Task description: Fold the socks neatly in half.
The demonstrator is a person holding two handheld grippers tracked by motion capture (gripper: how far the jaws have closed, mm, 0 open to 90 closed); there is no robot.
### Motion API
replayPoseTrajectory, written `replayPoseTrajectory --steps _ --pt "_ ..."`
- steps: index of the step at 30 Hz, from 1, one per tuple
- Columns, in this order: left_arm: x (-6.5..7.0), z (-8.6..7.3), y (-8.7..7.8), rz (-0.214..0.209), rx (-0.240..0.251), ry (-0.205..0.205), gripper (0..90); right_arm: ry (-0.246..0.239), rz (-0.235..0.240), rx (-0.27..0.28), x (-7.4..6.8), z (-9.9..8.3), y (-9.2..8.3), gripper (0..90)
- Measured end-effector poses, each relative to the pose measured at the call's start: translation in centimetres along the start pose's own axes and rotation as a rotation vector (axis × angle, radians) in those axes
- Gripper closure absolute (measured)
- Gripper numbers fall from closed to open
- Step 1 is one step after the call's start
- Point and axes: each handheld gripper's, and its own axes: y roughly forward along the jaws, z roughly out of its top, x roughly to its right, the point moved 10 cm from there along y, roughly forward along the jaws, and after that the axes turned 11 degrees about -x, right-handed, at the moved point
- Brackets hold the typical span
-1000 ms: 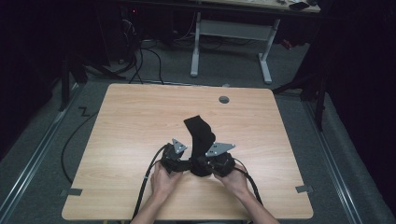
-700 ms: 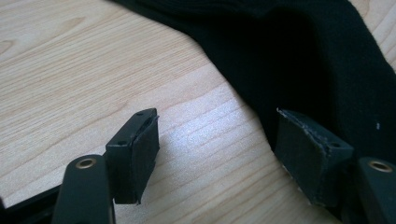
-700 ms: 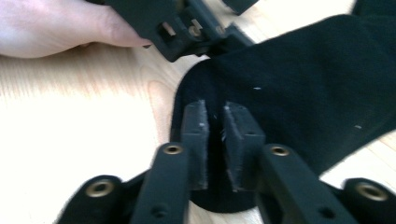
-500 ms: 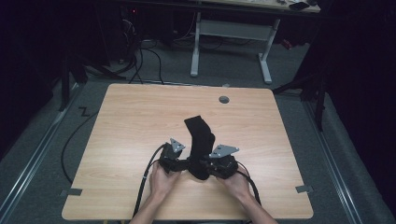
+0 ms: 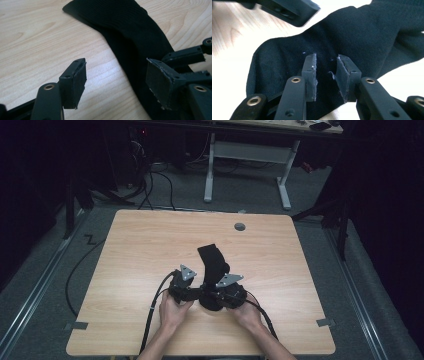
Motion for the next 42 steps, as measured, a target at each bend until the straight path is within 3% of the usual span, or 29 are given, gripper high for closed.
replayPoseTrajectory --steps 2,7,10,13,14,15,17,20,21,22,23,26,29,31,35,37,41,42 --pt "0.2 0.0 0.1 0.009 -0.007 0.005 33.3 -0.020 -0.002 -0.006 -0.1 0.1 0.0 69.6" --pt "0.5 0.5 -0.1 -0.015 0.002 -0.006 33.3 -0.010 0.009 0.008 -0.4 -0.1 0.0 69.6" --pt "0.4 0.2 0.4 -0.001 -0.025 0.004 33.2 -0.015 0.020 0.004 -0.6 -0.1 -0.1 69.3" --pt "0.2 -0.5 1.4 0.068 -0.073 0.055 33.9 -0.026 0.029 0.005 -0.9 -0.2 -0.1 68.9" --pt "0.2 -0.5 1.4 0.068 -0.073 0.055 34.1 -0.039 0.029 0.004 -1.0 -0.2 -0.2 68.8" --pt "0.2 -1.0 1.9 0.084 -0.103 0.073 34.1 -0.039 0.029 0.004 -1.0 -0.2 -0.2 68.8" --pt "0.1 -1.2 1.9 0.067 -0.086 0.059 34.2 -0.052 0.044 0.009 -1.2 -0.2 -0.5 68.8" --pt "-0.2 -1.4 1.9 0.052 -0.078 0.043 32.8 0.005 0.040 0.080 -0.1 0.3 -2.3 71.2" --pt "-0.3 -1.4 1.9 0.046 -0.067 0.038 31.9 0.041 0.026 0.101 0.7 0.6 -2.9 72.2" --pt "-0.4 -1.5 1.9 0.043 -0.055 0.037 29.7 0.117 -0.012 0.117 2.7 1.0 -3.4 74.1" --pt "-0.5 -1.6 2.0 0.039 -0.032 0.036 29.3 0.134 -0.018 0.113 3.2 1.1 -3.4 74.5" --pt "-0.5 -1.6 2.0 0.047 -0.024 0.039 29.2 0.217 -0.038 0.080 5.4 1.3 -2.1 74.6" --pt "-0.5 -1.6 2.0 0.042 -0.026 0.037 29.4 0.272 -0.025 0.055 6.2 1.8 -0.5 69.3" --pt "-0.5 -1.6 2.1 0.031 -0.028 0.029 29.4 0.314 0.004 0.069 6.4 2.7 0.1 64.0" --pt "-0.6 -1.6 2.1 0.027 -0.030 0.026 29.4 0.361 0.022 0.057 6.7 4.6 1.7 56.0" --pt "-0.6 -1.6 2.1 0.026 -0.031 0.026 29.6 0.360 0.023 0.042 6.7 5.3 2.4 55.3" --pt "-0.6 -1.6 2.1 0.022 -0.032 0.022 29.6 0.282 0.000 -0.018 5.5 5.7 3.5 65.7" --pt "-0.6 -1.6 2.1 0.022 -0.032 0.022 29.6 0.282 0.000 -0.018 5.5 5.7 3.5 65.7"
